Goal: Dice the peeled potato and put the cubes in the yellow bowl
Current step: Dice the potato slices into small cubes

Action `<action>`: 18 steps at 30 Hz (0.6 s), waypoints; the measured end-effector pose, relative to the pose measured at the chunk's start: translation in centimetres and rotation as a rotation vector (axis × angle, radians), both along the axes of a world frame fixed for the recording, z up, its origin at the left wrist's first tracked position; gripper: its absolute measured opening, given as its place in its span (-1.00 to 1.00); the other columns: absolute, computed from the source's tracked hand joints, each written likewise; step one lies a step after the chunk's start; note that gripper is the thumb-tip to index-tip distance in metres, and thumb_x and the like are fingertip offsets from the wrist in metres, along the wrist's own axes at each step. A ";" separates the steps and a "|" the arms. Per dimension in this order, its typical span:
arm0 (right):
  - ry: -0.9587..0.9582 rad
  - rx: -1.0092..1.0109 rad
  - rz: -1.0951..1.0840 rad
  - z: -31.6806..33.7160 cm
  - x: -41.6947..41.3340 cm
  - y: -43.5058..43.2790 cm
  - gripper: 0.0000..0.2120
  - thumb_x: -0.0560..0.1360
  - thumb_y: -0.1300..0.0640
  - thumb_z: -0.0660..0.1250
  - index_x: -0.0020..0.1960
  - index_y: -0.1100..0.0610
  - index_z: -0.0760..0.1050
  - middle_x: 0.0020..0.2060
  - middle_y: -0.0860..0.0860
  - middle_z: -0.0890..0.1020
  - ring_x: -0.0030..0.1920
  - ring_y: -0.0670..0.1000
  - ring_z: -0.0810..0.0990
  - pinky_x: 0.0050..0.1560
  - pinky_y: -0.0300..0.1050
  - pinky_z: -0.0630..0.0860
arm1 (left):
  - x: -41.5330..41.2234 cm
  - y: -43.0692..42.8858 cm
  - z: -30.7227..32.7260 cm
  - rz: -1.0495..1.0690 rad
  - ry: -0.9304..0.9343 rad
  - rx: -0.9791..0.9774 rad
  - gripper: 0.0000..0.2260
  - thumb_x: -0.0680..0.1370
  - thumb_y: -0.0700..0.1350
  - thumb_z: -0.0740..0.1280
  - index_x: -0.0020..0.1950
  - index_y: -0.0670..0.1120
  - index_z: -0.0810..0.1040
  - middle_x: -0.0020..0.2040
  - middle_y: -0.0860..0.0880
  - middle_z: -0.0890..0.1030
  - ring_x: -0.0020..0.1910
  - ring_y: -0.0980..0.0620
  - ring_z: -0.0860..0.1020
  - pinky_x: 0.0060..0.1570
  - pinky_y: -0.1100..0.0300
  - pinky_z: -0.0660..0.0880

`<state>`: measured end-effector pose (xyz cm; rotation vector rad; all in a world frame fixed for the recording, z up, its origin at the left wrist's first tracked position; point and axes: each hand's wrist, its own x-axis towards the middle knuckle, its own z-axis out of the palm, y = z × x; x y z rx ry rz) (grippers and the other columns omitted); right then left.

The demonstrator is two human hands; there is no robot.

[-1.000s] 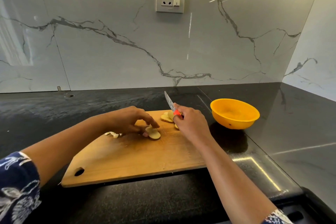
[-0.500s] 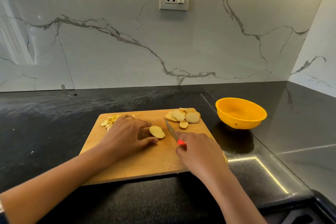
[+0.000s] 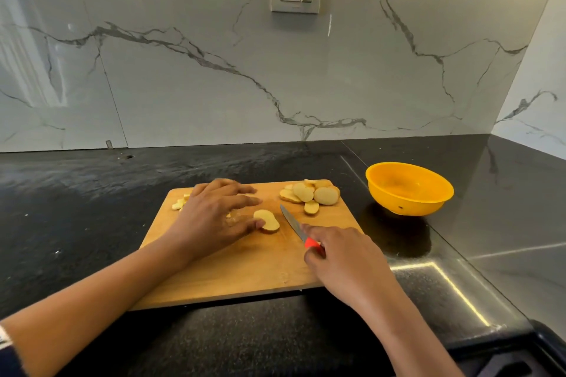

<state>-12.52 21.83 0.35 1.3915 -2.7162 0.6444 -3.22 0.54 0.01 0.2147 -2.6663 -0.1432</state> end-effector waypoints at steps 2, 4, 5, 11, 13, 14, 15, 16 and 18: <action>0.000 0.022 0.006 0.1 -0.2 -0.1 -0.56 0.59 -0.04 0.16 0.46 -0.17 0.26 0.16 -0.13 0.58 0.03 -0.09 0.51 -0.10 -0.22 0.41 | -0.6 0.3 -0.1 0.033 -0.231 -0.096 -0.28 0.32 0.53 -0.17 0.35 0.30 0.35 0.46 0.27 0.15 0.47 0.15 0.07 0.40 0.01 0.08; -0.017 0.032 0.010 0.2 -0.2 0.0 -0.57 0.59 -0.04 0.16 0.46 -0.17 0.27 0.15 -0.14 0.58 0.03 -0.09 0.51 -0.10 -0.22 0.42 | -0.7 0.4 -0.2 -0.062 -0.278 -0.088 -0.30 0.33 0.55 -0.17 0.30 0.33 0.40 0.49 0.29 0.09 0.48 0.20 0.00 0.43 0.03 0.01; -0.029 0.031 0.010 0.1 -0.2 0.0 -0.56 0.59 -0.04 0.16 0.46 -0.17 0.27 0.13 -0.14 0.58 0.01 -0.10 0.52 -0.09 -0.22 0.44 | -0.5 0.4 -0.2 -0.133 -0.241 -0.035 -0.36 0.36 0.54 -0.12 0.23 0.32 0.48 0.46 0.32 0.15 0.46 0.26 0.03 0.43 0.11 0.00; -0.091 0.015 -0.009 0.0 -0.3 0.2 -0.56 0.58 -0.04 0.18 0.46 -0.19 0.26 0.04 -0.12 0.60 -0.10 -0.09 0.52 -0.12 -0.21 0.47 | 0.3 -0.6 -0.3 -0.149 -0.006 0.137 -0.43 0.38 0.52 0.01 0.01 0.22 0.61 0.20 0.42 0.41 0.27 0.38 0.27 0.30 0.26 0.12; -0.076 0.030 -0.004 0.1 -0.2 0.3 -0.55 0.58 -0.05 0.18 0.46 -0.21 0.26 0.08 -0.12 0.60 -0.04 -0.07 0.53 -0.08 -0.17 0.49 | 0.0 -0.6 -0.2 -0.034 -0.050 0.072 -0.24 0.28 0.60 -0.13 0.14 0.22 0.56 0.22 0.34 0.44 0.25 0.31 0.30 0.29 0.15 0.18; -0.067 0.042 0.001 0.2 -0.1 0.4 -0.55 0.58 -0.05 0.17 0.46 -0.21 0.26 0.11 -0.11 0.59 -0.01 -0.06 0.53 -0.05 -0.16 0.49 | -0.2 -0.5 -0.2 0.022 -0.091 0.051 -0.16 0.22 0.63 -0.17 0.21 0.22 0.52 0.23 0.30 0.46 0.25 0.27 0.32 0.29 0.14 0.16; -0.060 0.055 0.003 0.3 0.1 0.3 -0.55 0.58 -0.05 0.17 0.46 -0.20 0.25 0.13 -0.11 0.59 0.02 -0.06 0.53 -0.03 -0.16 0.49 | -0.3 -0.3 -0.1 0.068 -0.129 0.032 -0.09 0.16 0.64 -0.20 0.25 0.22 0.48 0.25 0.26 0.48 0.27 0.24 0.33 0.29 0.16 0.14; -0.054 0.065 0.004 0.4 0.2 0.3 -0.55 0.58 -0.05 0.17 0.47 -0.20 0.24 0.14 -0.10 0.58 0.04 -0.06 0.53 -0.02 -0.15 0.49 | -0.4 -0.1 -0.1 0.099 -0.156 0.012 -0.05 0.12 0.65 -0.23 0.28 0.22 0.45 0.27 0.23 0.48 0.29 0.21 0.34 0.30 0.16 0.14; -0.046 0.074 0.007 0.4 0.4 0.1 -0.54 0.58 -0.05 0.17 0.47 -0.19 0.23 0.15 -0.09 0.58 0.05 -0.04 0.52 0.00 -0.14 0.51 | -0.7 0.2 -0.1 0.125 -0.188 -0.013 0.01 0.08 0.65 -0.28 0.30 0.22 0.43 0.29 0.19 0.48 0.32 0.18 0.34 0.32 0.14 0.14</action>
